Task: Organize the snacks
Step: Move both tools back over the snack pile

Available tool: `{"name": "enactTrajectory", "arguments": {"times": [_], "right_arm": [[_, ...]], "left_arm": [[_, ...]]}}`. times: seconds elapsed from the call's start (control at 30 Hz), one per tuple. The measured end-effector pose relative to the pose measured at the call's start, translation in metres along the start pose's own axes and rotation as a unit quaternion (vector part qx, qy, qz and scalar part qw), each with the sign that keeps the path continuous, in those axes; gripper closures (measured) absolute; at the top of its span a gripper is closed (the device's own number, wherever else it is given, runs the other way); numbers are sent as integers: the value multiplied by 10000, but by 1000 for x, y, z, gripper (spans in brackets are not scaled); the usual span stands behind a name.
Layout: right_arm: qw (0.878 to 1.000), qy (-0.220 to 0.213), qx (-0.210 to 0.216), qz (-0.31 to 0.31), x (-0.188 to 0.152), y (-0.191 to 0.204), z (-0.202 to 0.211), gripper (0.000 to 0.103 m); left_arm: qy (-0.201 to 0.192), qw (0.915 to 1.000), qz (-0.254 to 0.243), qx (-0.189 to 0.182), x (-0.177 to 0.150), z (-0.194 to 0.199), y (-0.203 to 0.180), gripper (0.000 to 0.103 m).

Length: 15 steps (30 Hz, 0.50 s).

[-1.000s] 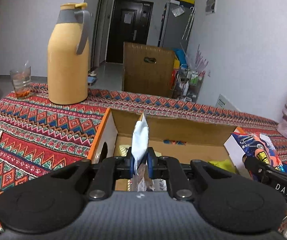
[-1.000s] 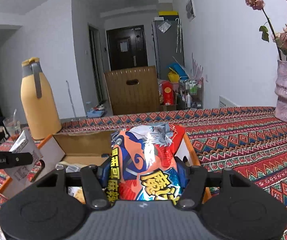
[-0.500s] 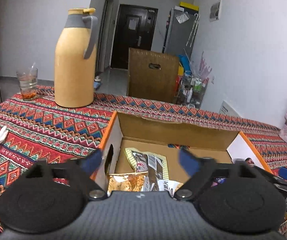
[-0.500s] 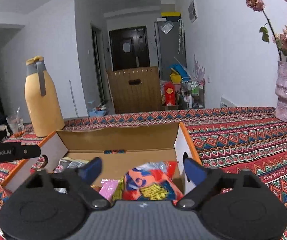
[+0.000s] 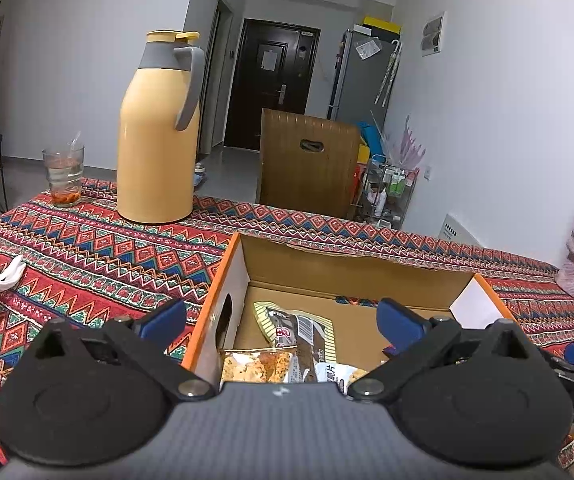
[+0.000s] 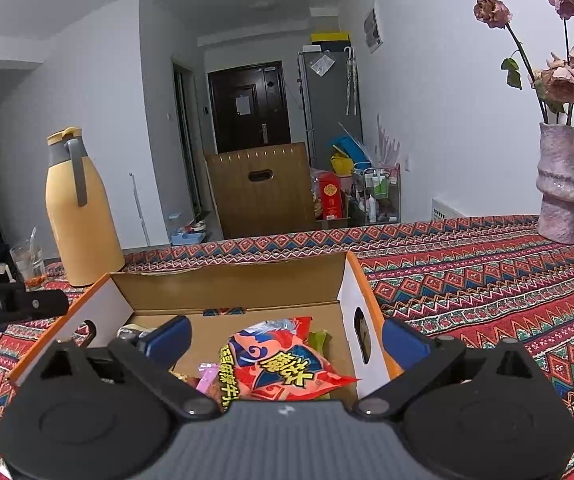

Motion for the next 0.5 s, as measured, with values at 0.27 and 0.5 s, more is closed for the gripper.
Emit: {"name": "enactTrajectory", "arguments": {"times": [0.27,0.5], "right_arm": [[10000,-41,48,-1,0,1,4,1],[9999,-83,87,14,1,2,8,1]], "left_arm": [[0,9999,-43,-90,0,3,-2,0],[3,9999,-108,-114,0,7,-5,0]]}}
Point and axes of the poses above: each gripper's, at about its wrist camera, not at the fingertips, and z roughly against the way its jaws point, y to its left, x to its top, the point moved 3 cm from there along -z, roughly the way its jaws point, and after that the axes turned 13 degrees about -z, right-handed, at the moved point
